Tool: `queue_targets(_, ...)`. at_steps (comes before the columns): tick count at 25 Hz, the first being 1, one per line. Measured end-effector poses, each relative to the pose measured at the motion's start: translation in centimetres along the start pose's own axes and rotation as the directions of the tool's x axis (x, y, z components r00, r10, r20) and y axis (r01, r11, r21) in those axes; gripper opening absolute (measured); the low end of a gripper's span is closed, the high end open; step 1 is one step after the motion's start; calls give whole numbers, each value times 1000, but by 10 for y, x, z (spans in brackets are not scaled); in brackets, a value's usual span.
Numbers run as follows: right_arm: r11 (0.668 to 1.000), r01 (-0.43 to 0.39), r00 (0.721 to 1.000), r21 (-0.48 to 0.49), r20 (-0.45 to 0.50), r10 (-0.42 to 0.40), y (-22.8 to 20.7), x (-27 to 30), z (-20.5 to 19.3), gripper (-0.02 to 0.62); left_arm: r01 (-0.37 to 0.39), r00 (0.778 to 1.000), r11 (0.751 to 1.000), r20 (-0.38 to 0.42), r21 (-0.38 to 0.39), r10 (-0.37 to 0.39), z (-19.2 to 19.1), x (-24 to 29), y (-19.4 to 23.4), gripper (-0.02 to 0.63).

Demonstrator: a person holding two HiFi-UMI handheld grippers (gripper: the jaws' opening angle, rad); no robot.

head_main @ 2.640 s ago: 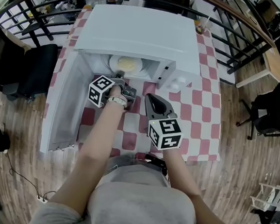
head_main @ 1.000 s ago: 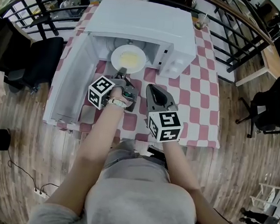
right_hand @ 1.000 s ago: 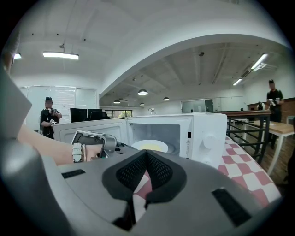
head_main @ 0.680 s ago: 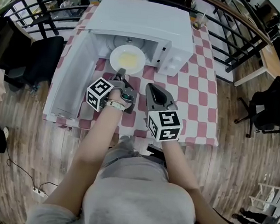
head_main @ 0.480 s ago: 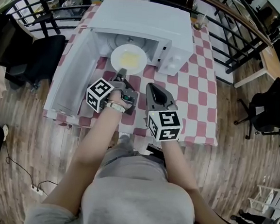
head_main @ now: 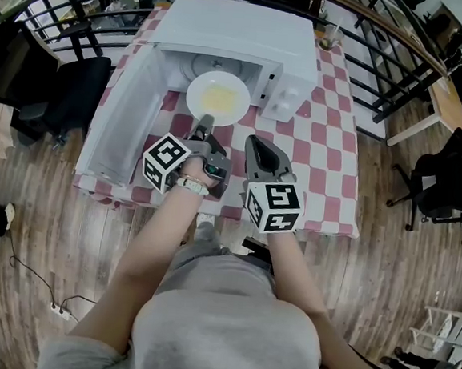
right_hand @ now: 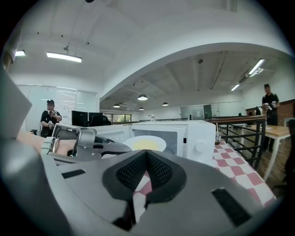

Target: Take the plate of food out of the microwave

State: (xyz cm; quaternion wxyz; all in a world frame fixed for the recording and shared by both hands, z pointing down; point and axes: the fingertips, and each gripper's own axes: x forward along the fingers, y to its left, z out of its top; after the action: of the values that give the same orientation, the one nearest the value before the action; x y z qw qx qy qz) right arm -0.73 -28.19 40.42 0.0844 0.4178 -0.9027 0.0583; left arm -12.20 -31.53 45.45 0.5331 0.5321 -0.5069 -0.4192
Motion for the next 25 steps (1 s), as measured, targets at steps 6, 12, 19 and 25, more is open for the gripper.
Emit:
queue_targets(6, 1000, 12, 1000, -13, 24, -12, 1, -6, 5, 25, 8, 1000, 1000, 6, -6, -8, -2, -12, -4, 15)
queue_targets(12, 999, 27, 998, -23, 52, -26, 0, -12, 12, 25, 30, 1000, 1000, 3, -4, -30, -7, -25, -14, 15)
queue_targets(19, 999, 33, 997, -25, 74, -31, 1, -18, 16, 25, 57, 998, 998, 0, 21, -57, -14, -40, -22, 15)
queue_targets(25, 999, 27, 996, -36, 87, -24, 5, -22, 21, 26, 62, 998, 998, -3, 28, -62, -21, -49, -25, 15)
